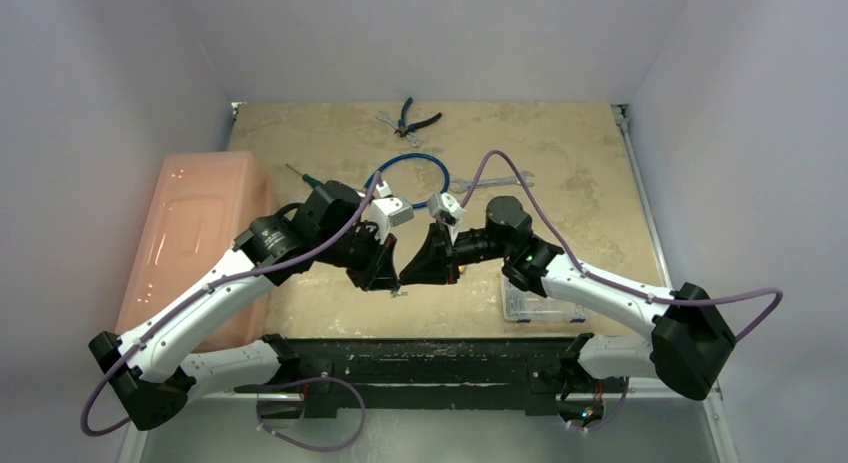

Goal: Unlock with the key

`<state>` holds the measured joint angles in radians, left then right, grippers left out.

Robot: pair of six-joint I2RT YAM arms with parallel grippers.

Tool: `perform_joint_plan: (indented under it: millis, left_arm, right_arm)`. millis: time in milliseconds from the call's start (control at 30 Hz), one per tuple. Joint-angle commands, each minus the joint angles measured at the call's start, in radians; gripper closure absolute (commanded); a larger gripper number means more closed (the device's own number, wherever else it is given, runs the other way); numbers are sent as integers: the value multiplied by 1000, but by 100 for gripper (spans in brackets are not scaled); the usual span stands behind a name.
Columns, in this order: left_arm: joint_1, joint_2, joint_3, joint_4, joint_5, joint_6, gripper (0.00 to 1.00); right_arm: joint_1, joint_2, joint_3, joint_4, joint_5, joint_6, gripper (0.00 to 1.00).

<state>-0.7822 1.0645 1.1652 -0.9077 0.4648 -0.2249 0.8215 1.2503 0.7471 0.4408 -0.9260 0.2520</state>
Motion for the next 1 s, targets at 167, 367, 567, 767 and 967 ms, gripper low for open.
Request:
perform_joint_plan:
  millis: [167, 367, 567, 767, 967]
  left_arm:
    - [6, -18, 28, 92, -78, 11, 98]
    - [6, -54, 32, 112, -123, -14, 19]
    - [6, -83, 49, 119, -176, -21, 10]
    - [6, -93, 46, 138, -270, -52, 10]
    - [5, -27, 17, 184, -311, -110, 12]
  right_arm:
    - [15, -27, 1, 9, -65, 5, 100]
    - [15, -82, -36, -1, 50, 18, 100]
    - [15, -155, -93, -17, 223, 48, 100]
    - [15, -259, -106, -173, 571, 54, 100]
    - [15, -382, -104, -367, 960, 108, 100]
